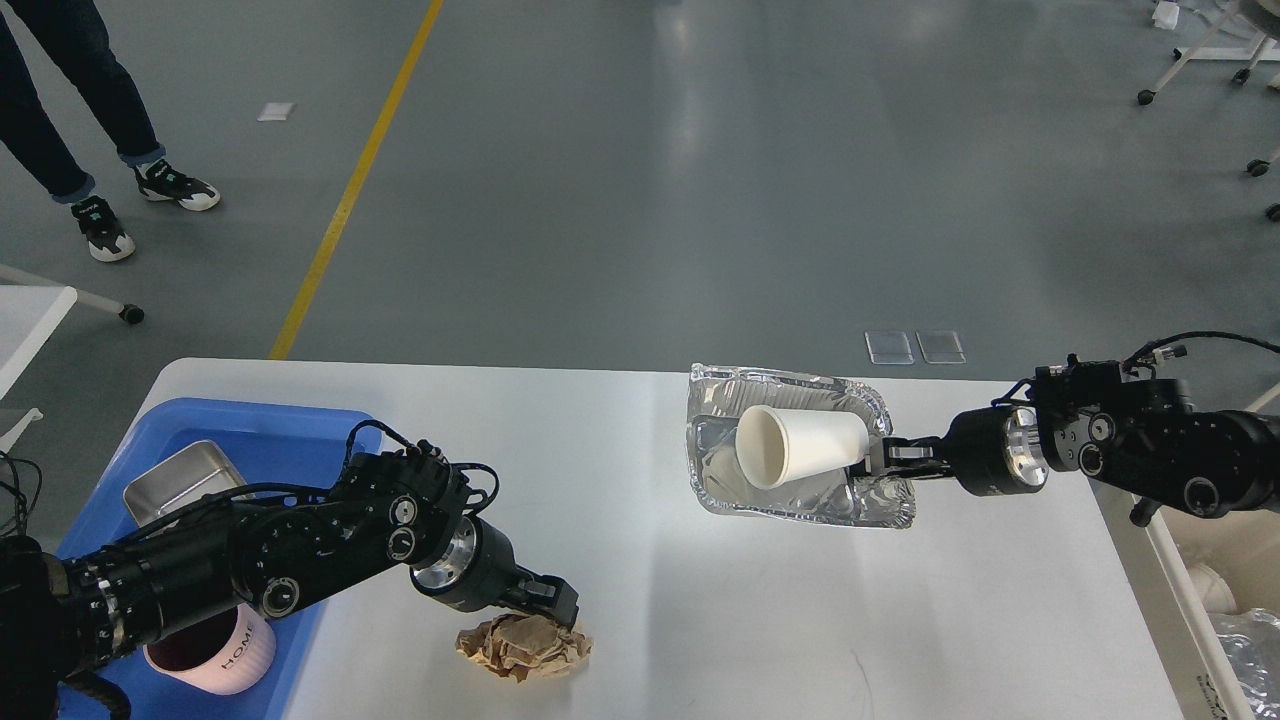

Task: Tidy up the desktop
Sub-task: 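Lower the left gripper onto the crumpled brown paper and grasp it, then lift the crumpled paper high with the left gripper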

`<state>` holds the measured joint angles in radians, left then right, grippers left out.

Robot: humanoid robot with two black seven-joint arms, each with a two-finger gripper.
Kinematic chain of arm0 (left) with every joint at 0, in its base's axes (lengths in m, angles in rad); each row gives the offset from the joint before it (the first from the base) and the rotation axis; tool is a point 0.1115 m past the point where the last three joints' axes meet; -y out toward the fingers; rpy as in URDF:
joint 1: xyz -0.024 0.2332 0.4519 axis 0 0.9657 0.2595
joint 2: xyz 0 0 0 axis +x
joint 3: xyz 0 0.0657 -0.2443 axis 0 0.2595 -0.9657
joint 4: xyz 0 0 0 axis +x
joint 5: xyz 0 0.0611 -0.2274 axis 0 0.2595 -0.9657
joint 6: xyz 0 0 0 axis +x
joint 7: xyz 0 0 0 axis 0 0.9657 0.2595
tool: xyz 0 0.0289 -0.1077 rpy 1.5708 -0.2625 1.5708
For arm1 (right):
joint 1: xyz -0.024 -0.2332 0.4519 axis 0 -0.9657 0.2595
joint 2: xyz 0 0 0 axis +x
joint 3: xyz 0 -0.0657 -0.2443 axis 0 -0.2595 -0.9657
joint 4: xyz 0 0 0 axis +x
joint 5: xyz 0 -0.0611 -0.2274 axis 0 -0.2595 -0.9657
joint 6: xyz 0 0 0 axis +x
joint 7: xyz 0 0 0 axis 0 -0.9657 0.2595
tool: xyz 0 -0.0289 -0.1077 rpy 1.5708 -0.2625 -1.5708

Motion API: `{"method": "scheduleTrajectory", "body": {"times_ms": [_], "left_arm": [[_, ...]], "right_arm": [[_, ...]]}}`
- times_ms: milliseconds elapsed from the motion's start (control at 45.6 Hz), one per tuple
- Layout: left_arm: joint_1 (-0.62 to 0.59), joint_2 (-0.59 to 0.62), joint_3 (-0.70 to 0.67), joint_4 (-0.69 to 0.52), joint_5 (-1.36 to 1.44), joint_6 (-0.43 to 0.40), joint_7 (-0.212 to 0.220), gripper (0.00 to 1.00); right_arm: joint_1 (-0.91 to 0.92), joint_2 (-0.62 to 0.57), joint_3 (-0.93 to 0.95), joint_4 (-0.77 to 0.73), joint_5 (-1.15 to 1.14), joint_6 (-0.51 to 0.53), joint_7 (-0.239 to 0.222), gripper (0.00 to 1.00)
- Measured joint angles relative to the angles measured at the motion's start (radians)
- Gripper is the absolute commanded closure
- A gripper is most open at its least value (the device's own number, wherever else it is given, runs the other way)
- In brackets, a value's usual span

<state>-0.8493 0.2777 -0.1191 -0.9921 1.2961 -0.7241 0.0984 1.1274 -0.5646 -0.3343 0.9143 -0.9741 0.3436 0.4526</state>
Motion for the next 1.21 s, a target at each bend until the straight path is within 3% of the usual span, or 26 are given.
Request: {"method": "scheduleTrajectory", "body": {"times_ms": [154,768,943,1207], "left_arm": [[0.0,-0.005,0.017,0.004,0.011,0.018,0.014,1.0],[-0.044,0.016,0.023,0.007,0.027,0.017,0.001,1.0],[-0.076,0.155,-0.011,-0.02,0.015,0.007,-0.019,1.0],[-0.076,0.49,-0.093,-0.13,0.012,-0.012,-0.088,1.0]], "right_arm": [[0.0,-0.003,0.0,0.0,0.0,0.0,0.0,1.0],[0.0,-0.005,-0.001,-0.003,0.0,-0.002,0.0,1.0],[-0.001,-0.007,-0.002,-0.007,0.0,-0.002,0.0,1.0],[0.006,0.008,-0.002,-0.009,0.0,-0.001,-0.001,1.0]]}}
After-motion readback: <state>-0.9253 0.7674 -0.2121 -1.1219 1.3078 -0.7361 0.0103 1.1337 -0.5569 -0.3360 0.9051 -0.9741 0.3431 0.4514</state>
